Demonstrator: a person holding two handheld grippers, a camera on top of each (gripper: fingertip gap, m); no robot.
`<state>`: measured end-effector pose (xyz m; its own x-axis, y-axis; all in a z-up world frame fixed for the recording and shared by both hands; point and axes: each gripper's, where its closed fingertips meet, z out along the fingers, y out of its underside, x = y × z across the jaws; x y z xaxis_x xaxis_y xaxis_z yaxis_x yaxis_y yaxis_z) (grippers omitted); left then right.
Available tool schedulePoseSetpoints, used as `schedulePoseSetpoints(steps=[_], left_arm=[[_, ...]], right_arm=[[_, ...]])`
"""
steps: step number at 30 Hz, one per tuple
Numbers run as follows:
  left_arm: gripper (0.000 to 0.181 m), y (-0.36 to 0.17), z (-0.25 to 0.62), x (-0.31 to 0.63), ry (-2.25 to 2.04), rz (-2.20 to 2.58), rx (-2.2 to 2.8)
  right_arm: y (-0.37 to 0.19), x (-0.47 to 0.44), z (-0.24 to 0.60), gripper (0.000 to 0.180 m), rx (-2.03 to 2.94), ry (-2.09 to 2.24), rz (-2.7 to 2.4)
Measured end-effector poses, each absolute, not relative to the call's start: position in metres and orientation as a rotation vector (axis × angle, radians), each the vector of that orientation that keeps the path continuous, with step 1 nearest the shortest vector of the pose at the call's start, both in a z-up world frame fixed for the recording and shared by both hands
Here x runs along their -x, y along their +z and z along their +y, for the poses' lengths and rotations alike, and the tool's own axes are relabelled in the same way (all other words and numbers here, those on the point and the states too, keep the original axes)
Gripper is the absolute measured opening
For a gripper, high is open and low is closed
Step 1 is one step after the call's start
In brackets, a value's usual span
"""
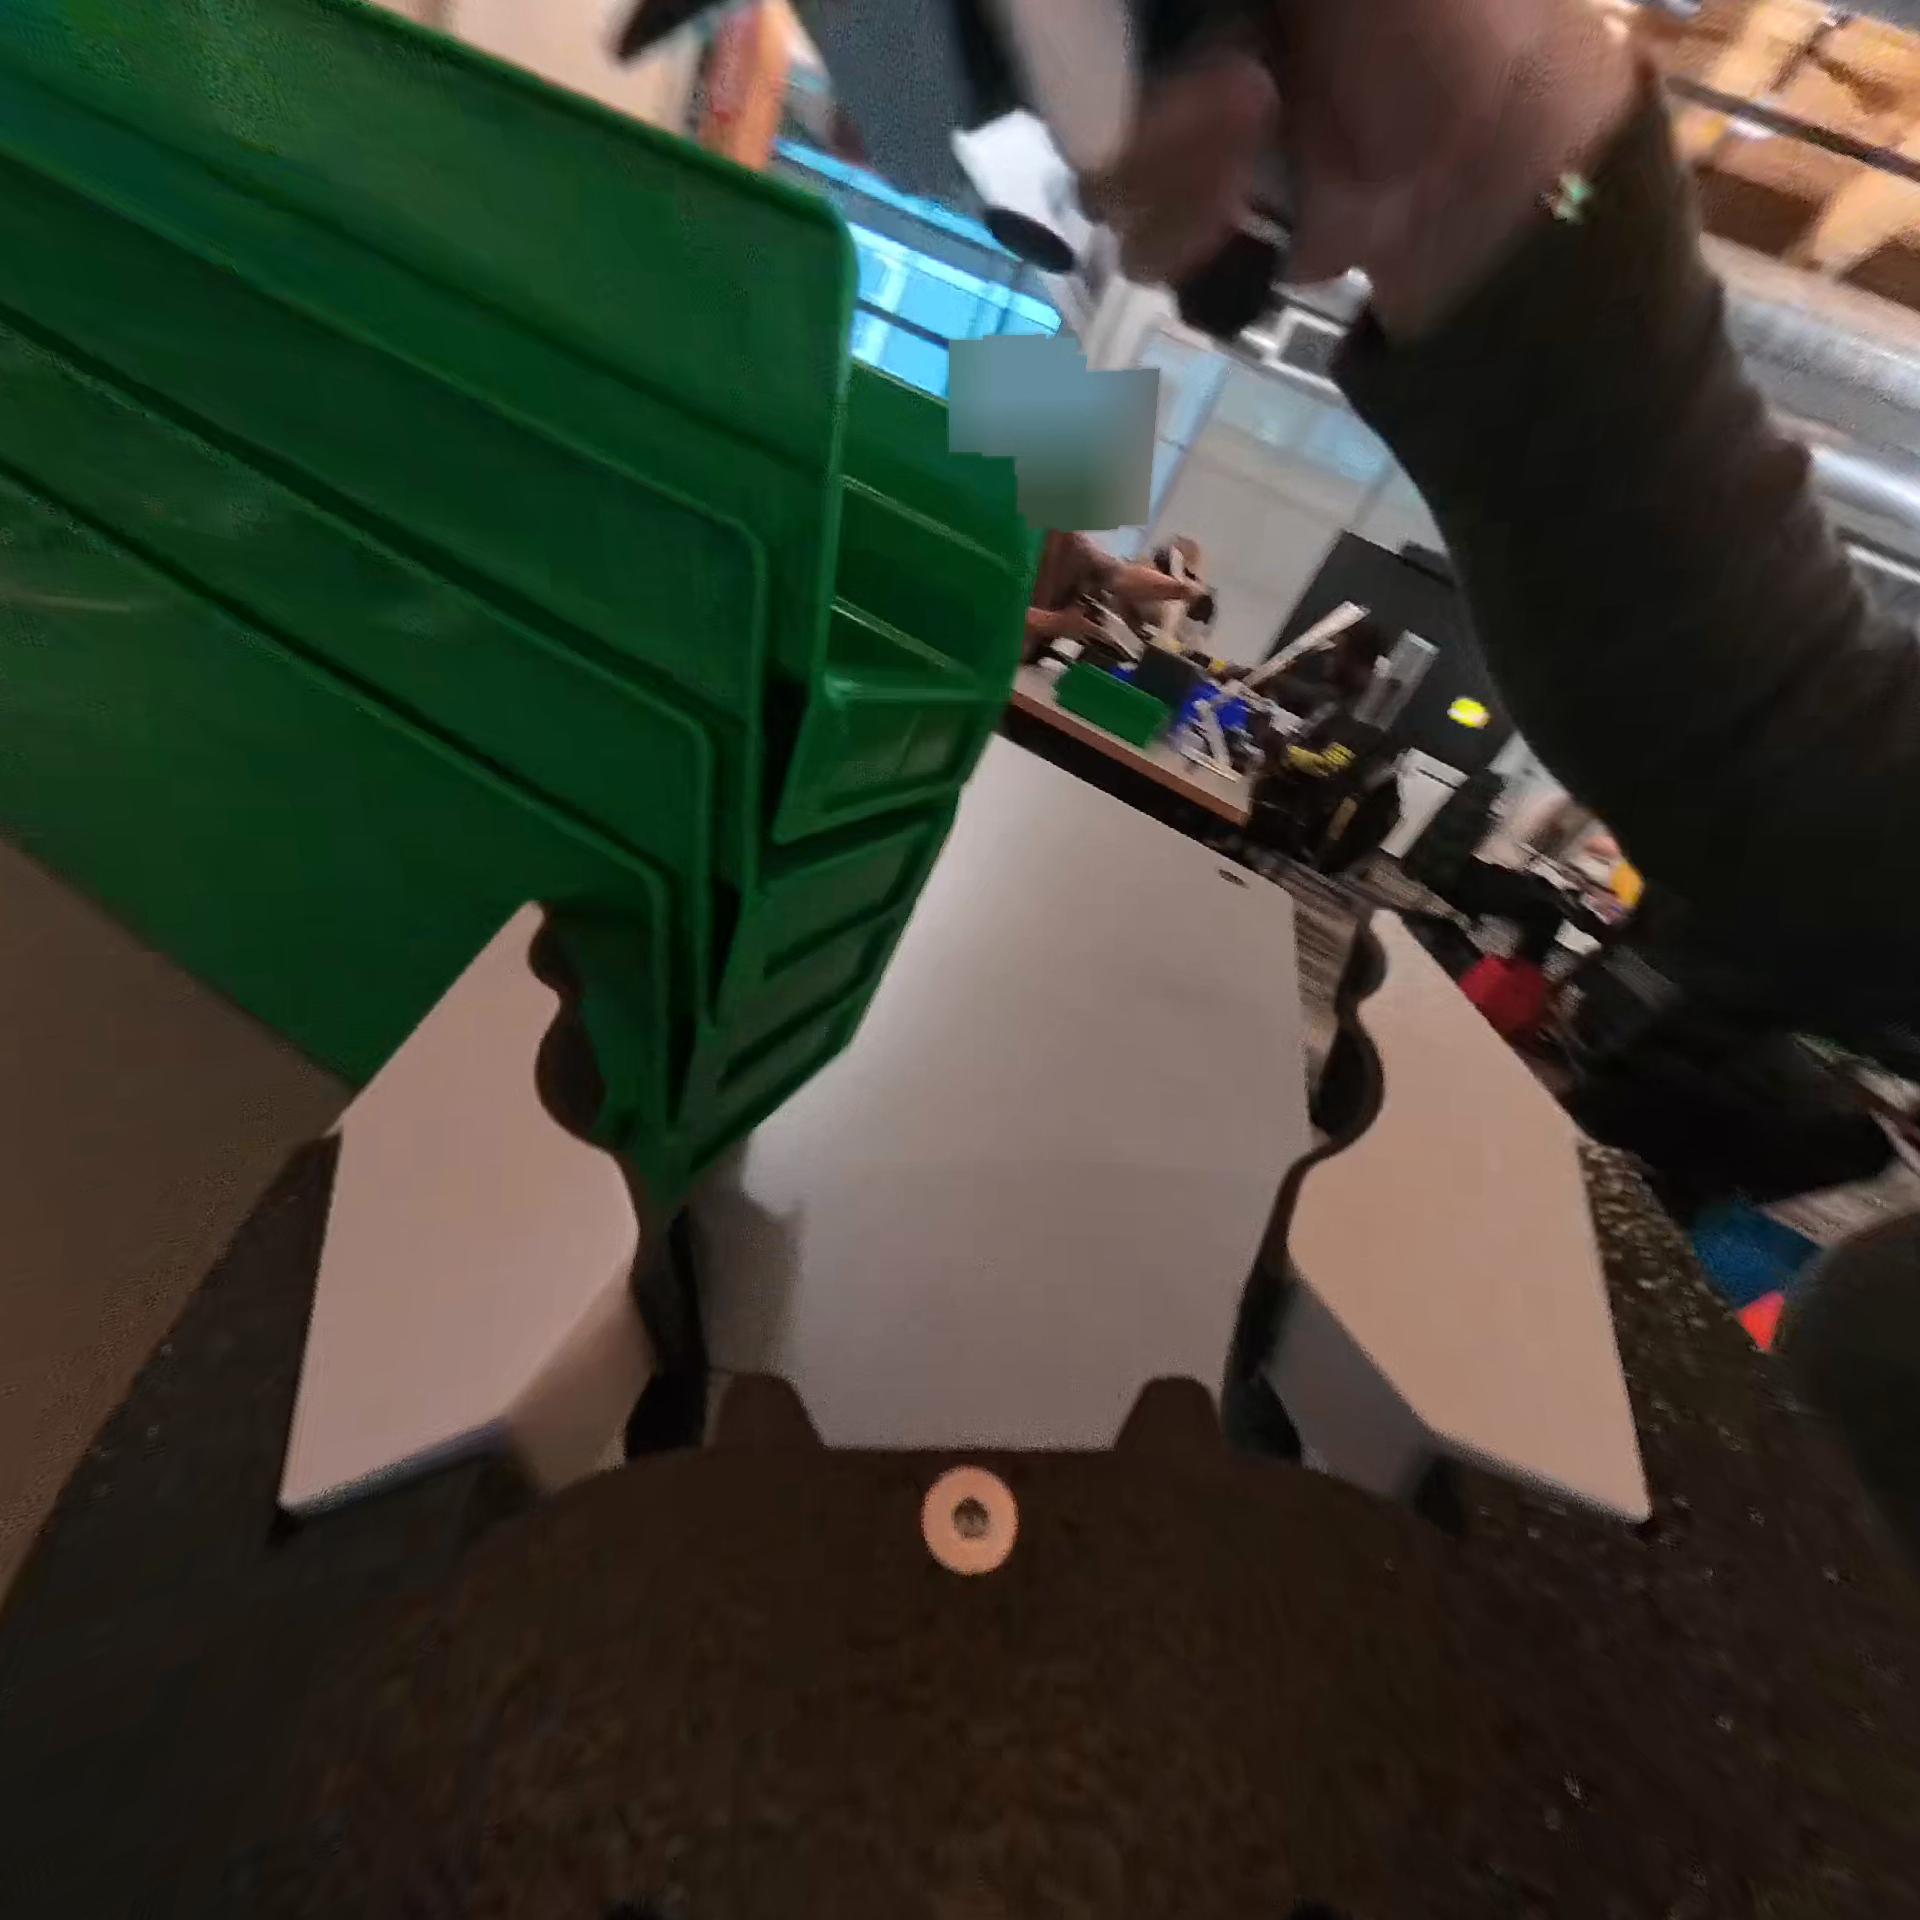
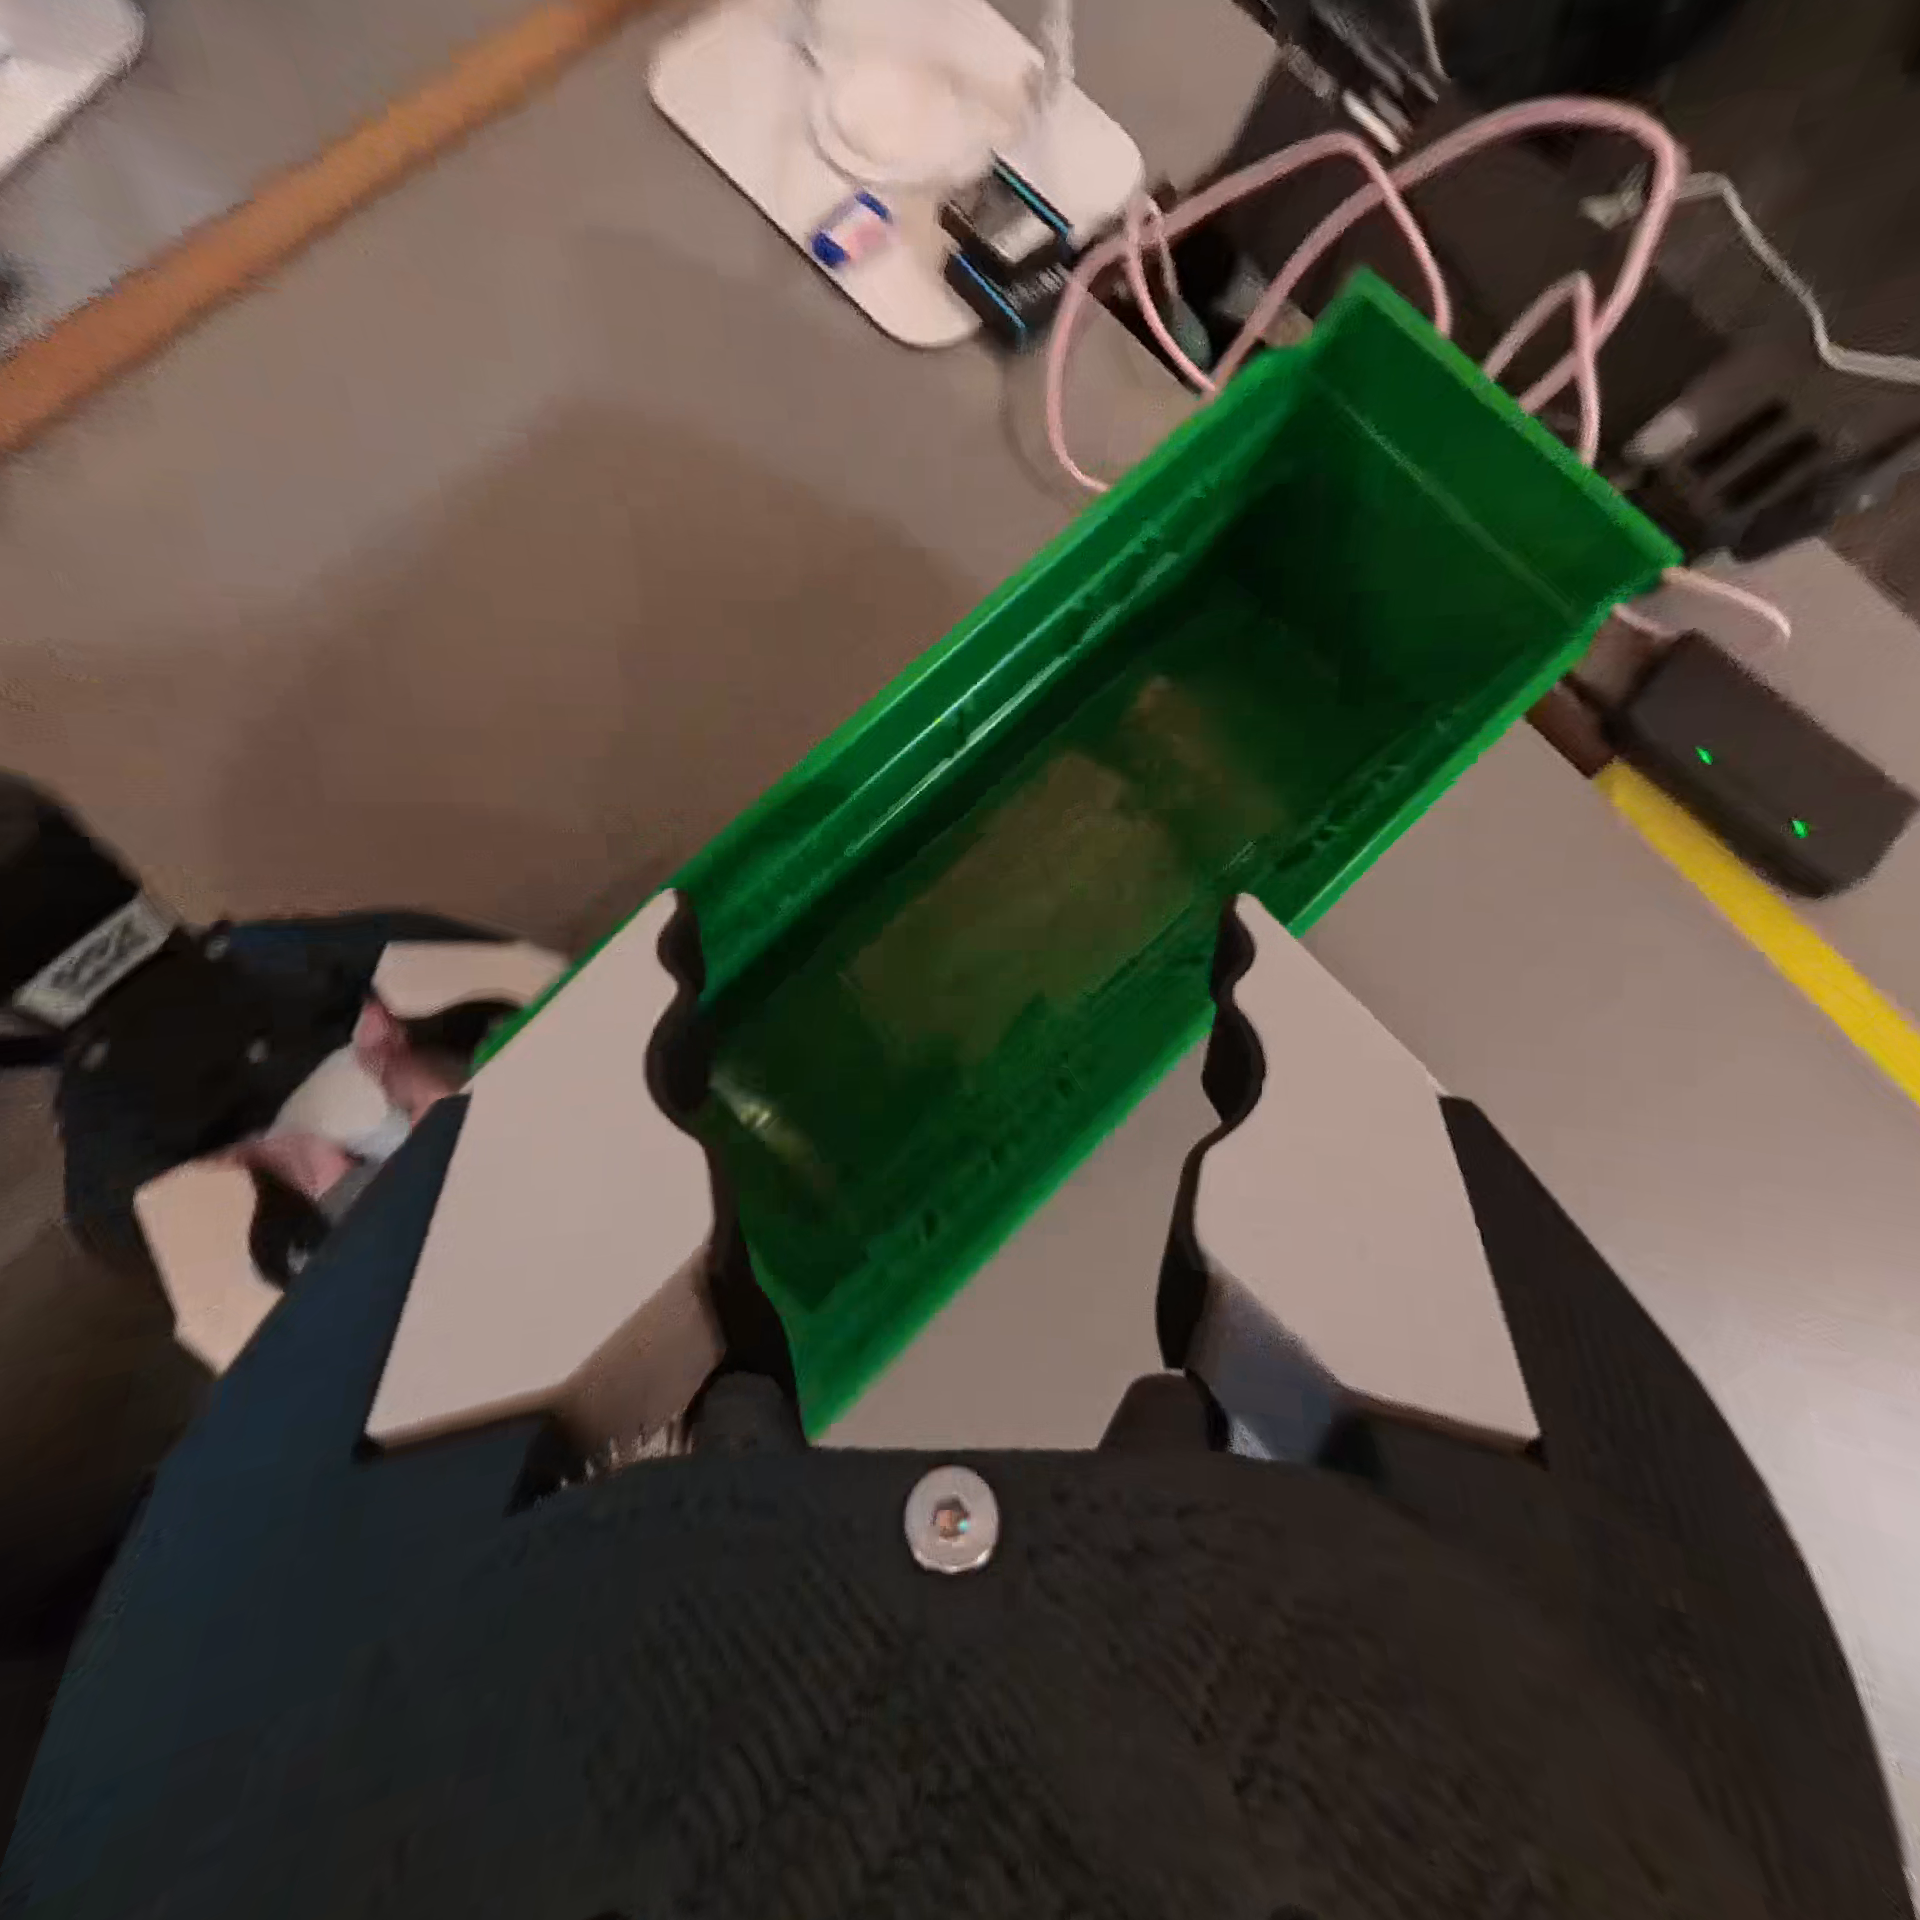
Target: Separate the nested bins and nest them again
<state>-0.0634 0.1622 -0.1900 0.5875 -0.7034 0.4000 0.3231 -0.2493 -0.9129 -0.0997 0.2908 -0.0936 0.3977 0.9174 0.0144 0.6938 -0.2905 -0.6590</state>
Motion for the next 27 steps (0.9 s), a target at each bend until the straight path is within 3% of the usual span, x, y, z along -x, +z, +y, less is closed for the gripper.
schedulePoseSetpoints(steps=[2,7,10,12,15,21,27], left_arm=[[0.132,-0.196,0.161,0.049,-1.040,0.390,1.525],[0.138,-0.196,0.173,0.073,-0.904,0.334,1.523],[0.138,-0.182,0.175,0.099,-0.922,0.193,1.432],[0.129,-0.183,0.179,0.118,-0.909,0.080,1.423],[0.129,-0.179,0.177,0.138,-0.930,0.009,1.384],[0.126,-0.176,0.174,0.162,-0.953,-0.088,1.331],[0.126,-0.177,0.173,0.160,-1.004,-0.087,1.323]], right_arm=[[-0.102,0.103,0.311,0.112,2.167,0.453,-1.304],[-0.123,0.102,0.343,0.135,2.332,0.348,-1.240],[-0.138,0.108,0.344,0.140,2.430,0.384,-1.217],[-0.139,0.109,0.351,0.127,2.440,0.339,-1.179],[-0.139,0.107,0.351,0.127,2.481,0.309,-1.172],[-0.156,0.098,0.336,0.143,2.600,0.130,-1.264],[-0.147,0.093,0.334,0.119,2.623,0.031,-1.273]])
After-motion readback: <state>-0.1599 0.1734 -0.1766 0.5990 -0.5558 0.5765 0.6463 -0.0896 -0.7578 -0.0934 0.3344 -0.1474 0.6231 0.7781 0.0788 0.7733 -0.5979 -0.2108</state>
